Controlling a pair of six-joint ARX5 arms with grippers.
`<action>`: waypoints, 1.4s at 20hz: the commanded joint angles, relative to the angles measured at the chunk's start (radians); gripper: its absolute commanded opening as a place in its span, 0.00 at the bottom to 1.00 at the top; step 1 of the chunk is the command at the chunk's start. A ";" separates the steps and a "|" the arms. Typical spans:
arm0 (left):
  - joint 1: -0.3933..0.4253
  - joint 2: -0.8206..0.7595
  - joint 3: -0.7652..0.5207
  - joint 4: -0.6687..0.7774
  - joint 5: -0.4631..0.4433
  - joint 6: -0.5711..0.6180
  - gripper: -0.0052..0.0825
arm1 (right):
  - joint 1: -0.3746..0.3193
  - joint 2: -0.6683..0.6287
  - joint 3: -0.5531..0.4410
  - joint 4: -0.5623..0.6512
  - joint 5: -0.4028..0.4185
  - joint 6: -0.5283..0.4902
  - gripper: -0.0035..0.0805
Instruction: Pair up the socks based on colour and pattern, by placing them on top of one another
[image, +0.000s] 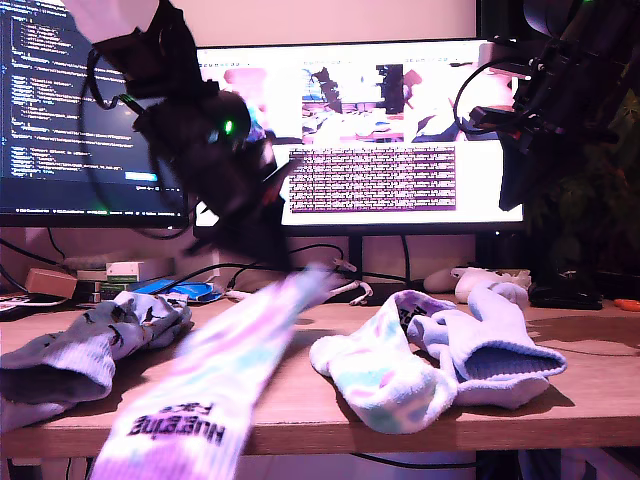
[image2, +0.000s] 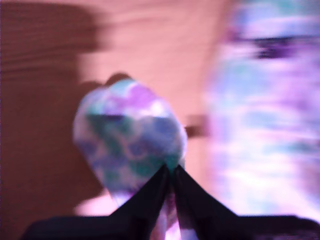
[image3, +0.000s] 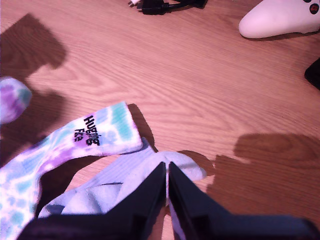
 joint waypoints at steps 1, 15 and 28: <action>0.000 0.017 0.063 0.014 0.066 0.013 0.04 | 0.003 0.001 -0.002 0.003 -0.004 0.004 0.03; 0.063 0.172 0.068 0.078 -0.148 0.142 0.39 | 0.035 0.001 -0.002 0.011 -0.108 0.028 0.04; 0.068 0.140 0.188 -0.094 -0.120 0.139 0.37 | 0.109 0.001 -0.002 -0.048 -0.102 0.133 0.18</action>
